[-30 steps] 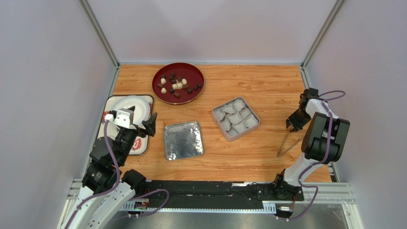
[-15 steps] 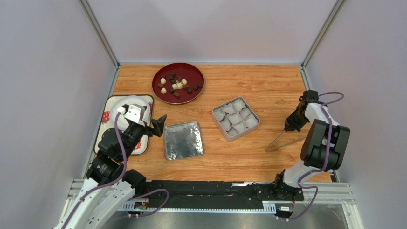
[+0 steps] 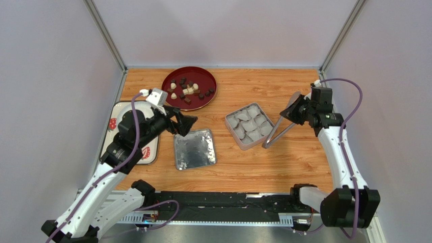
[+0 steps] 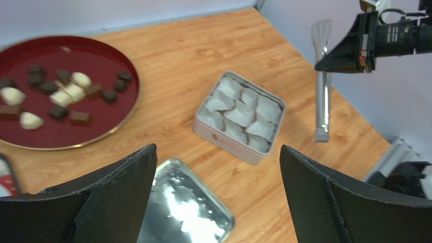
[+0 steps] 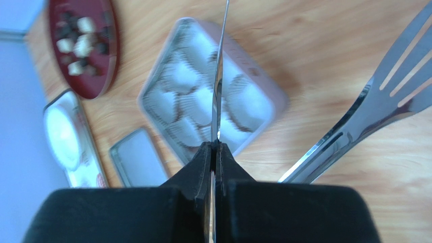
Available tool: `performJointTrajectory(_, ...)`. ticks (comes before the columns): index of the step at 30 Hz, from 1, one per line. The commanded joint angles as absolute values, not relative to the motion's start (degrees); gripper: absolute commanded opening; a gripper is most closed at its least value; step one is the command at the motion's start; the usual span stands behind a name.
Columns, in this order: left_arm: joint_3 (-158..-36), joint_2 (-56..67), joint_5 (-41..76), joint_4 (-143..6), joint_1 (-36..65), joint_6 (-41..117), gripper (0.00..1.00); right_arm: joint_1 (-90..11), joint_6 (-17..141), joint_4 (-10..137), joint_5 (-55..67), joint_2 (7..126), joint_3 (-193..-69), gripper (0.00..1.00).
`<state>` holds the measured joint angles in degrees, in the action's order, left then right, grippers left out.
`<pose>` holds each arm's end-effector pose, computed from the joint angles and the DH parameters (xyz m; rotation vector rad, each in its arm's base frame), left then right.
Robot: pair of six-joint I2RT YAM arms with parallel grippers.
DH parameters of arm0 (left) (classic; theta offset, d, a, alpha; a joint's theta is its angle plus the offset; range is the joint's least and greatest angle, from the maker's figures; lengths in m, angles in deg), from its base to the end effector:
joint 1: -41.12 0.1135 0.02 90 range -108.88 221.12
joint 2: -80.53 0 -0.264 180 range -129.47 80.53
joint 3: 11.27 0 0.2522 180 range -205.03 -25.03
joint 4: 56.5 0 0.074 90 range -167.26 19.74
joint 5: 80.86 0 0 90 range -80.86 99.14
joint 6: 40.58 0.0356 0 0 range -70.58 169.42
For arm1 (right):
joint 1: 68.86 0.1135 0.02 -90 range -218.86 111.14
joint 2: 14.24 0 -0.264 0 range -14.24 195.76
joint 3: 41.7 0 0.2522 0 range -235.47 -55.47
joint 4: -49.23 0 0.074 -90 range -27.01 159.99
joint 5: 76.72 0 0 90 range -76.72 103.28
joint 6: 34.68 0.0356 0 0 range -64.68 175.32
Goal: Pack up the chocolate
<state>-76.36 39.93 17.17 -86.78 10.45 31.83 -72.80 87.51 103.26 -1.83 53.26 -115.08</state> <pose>0.1332 -0.0847 0.3788 0.3049 1.6997 -0.7471 0.2422 -0.0074 0.3025 0.6394 2.3597 0.5419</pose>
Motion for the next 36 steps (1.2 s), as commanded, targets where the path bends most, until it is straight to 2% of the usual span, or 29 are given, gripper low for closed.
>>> performJointTrajectory(1,-78.0,35.4,27.7,-81.1,10.3,23.5,0.99,-67.6,93.9,92.7,-7.9,47.2,-115.8,0.0)
performJointTrajectory(10,-77.2,28.3,30.8,-67.4,8.6,11.7,0.99,-59.5,104.3,74.8,-12.6,38.5,-108.1,0.0)
performJointTrajectory(15,-77.4,23.9,28.2,-62.9,4.5,6.4,0.99,-56.7,109.6,65.7,-12.6,34.6,-102.5,0.0)
performJointTrajectory(27,-76.2,13.4,23.2,-49.8,-4.8,-6.7,0.99,-55.7,113.9,57.5,-11.7,28.7,-98.4,0.0)
performJointTrajectory(36,-78.8,6.0,28.5,-45.2,-6.7,-12.2,0.99,-55.3,115.4,52.4,-11.3,27.8,-96.7,0.0)
